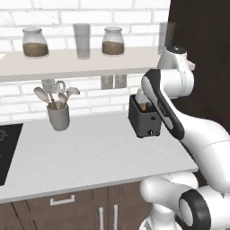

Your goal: Start the toaster. Once the lever pops up, take the bread to the plate on the dining counter.

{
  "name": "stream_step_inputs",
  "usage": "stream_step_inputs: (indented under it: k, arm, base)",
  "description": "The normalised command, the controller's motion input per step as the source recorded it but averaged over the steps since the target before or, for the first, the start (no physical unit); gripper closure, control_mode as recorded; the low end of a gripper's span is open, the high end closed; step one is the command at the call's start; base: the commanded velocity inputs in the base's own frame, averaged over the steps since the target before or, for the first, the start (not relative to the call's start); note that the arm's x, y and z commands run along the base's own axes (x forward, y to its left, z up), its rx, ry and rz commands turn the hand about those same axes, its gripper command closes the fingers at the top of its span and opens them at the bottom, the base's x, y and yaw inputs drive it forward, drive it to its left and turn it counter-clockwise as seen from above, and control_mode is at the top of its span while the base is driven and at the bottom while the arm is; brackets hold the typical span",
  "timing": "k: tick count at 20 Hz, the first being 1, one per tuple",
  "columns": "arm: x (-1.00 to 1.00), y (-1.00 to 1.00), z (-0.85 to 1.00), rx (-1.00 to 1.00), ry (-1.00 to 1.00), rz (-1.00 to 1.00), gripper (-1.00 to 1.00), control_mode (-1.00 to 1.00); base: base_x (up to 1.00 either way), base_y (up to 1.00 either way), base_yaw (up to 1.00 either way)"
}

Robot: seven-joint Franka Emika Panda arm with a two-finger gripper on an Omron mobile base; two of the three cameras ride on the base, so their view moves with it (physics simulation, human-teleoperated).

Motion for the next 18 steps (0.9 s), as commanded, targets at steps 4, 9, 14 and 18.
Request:
stream_step_inputs:
  k: [4,9,14,18]
  arm:
    - [-0.26,0.0,0.0,0.0,-0.01,0.0,-1.0,-1.0]
    - [-0.34,-0.06,0.0,0.0,0.0,-0.01,-1.0,-1.0]
    - [-0.07,0.0,0.0,0.0,0.0,0.0,1.0,-1.0]
    - [0.0,-0.11,0.0,0.0,0.0,0.0,1.0,-1.0]
  base:
    - [0.0,0.0,0.0]
    - [0.0,0.0,0.0]
    - [0.0,0.0,0.0]
    - [0.0,0.0,0.0]
